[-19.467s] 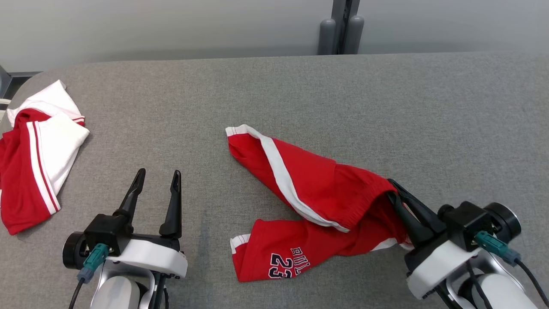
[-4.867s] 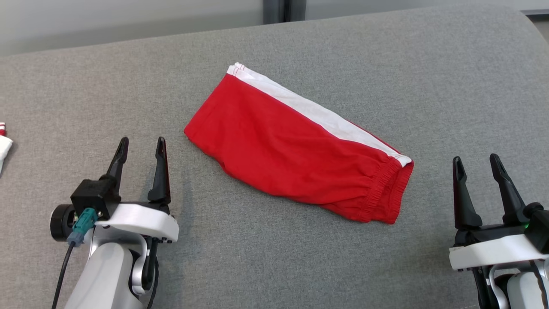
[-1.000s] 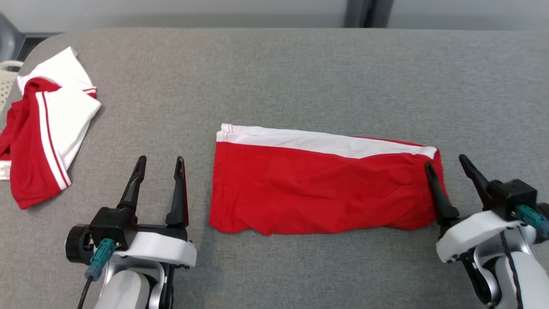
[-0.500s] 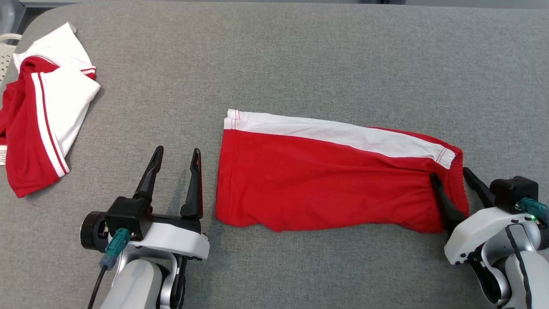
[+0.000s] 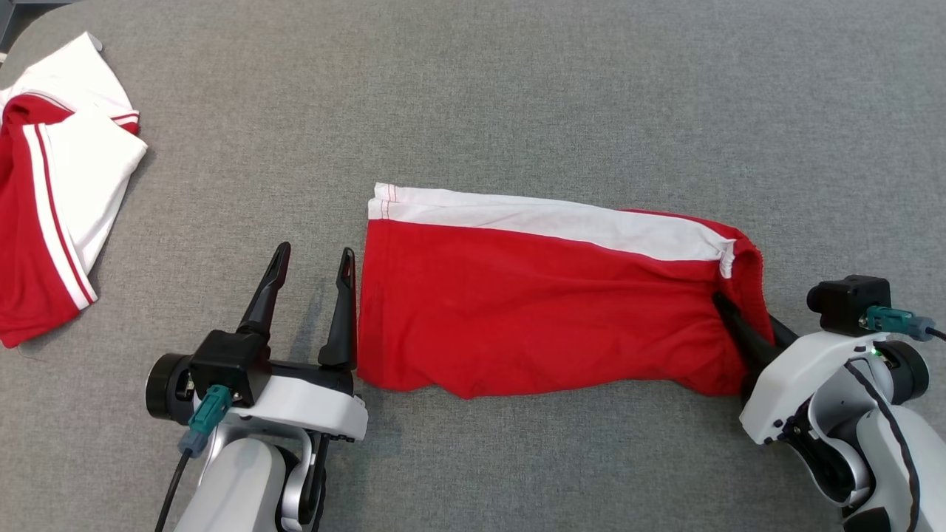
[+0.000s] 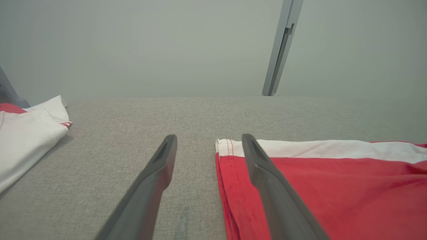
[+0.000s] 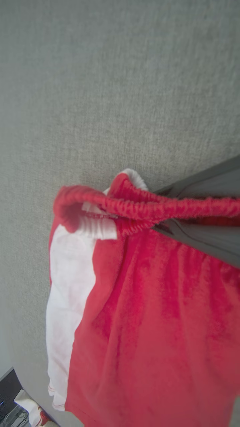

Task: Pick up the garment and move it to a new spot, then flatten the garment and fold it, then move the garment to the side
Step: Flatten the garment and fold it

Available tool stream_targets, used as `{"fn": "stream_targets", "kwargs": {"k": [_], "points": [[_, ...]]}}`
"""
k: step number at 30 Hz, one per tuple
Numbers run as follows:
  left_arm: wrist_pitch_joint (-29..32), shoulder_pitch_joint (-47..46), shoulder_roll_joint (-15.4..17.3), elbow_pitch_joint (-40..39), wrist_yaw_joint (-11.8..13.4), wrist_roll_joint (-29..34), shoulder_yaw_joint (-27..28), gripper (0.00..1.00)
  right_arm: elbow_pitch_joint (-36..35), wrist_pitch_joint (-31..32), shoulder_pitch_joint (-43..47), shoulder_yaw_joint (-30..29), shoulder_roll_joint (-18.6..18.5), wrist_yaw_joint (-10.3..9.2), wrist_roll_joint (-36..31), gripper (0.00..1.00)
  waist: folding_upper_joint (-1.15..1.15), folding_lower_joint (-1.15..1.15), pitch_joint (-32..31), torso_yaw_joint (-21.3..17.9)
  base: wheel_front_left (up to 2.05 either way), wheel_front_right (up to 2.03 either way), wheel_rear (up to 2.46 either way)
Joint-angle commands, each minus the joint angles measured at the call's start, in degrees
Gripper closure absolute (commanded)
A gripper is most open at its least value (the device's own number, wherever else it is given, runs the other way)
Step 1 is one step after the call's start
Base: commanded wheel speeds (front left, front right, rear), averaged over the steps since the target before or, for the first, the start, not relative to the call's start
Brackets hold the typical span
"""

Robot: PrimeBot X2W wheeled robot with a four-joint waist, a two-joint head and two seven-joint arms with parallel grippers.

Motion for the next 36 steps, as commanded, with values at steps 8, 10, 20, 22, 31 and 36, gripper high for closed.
{"fn": "stream_targets", "kwargs": {"k": [8, 10, 20, 22, 31, 36], "points": [[-0.27, -0.2, 0.2, 0.1, -0.11, 0.8, 0.59, 0.0, -0.48, -0.1, 1.42, 3.33, -3.56, 0.0, 6.85, 1.0, 0.0, 0.0, -0.82, -1.03, 0.0, 0.0, 0.0], [-0.26, 0.11, 0.24, 0.24, -0.05, 0.77, 0.71, 0.0, -1.33, -0.47, 1.72, 3.28, -5.68, -0.01, 8.31, 1.0, 0.0, 0.0, -1.25, -1.44, 0.0, 0.0, 0.0], [-0.27, 0.47, 0.33, -0.03, -0.09, 0.77, 0.92, 0.0, -3.95, -1.83, 3.72, 1.57, -13.14, 0.0, 13.52, 1.0, 0.0, 0.0, -2.19, -2.62, 0.0, 0.0, 0.0], [-0.27, 0.44, 0.42, -0.09, -0.09, 0.83, 0.98, 0.0, -4.82, -1.42, 3.56, 1.95, -13.53, 0.0, 14.93, 1.0, 0.0, 0.0, -2.22, -2.8, 0.0, 0.0, 0.0], [-0.27, 0.79, 0.5, 0.27, -0.2, 0.84, 0.87, 0.0, -15.81, 5.26, 2.82, 2.32, -11.35, 0.03, 36.66, 1.0, 0.0, 0.0, -3.07, -3.66, 0.0, 0.0, 0.0], [-0.27, 0.36, 0.29, 0.64, -0.35, 0.81, 0.4, 0.0, -18.66, 8.01, 1.18, 2.25, -8.71, 0.03, 45.28, 1.0, 0.0, 0.0, -3.41, -3.38, 0.0, 0.0, 0.0]]}}
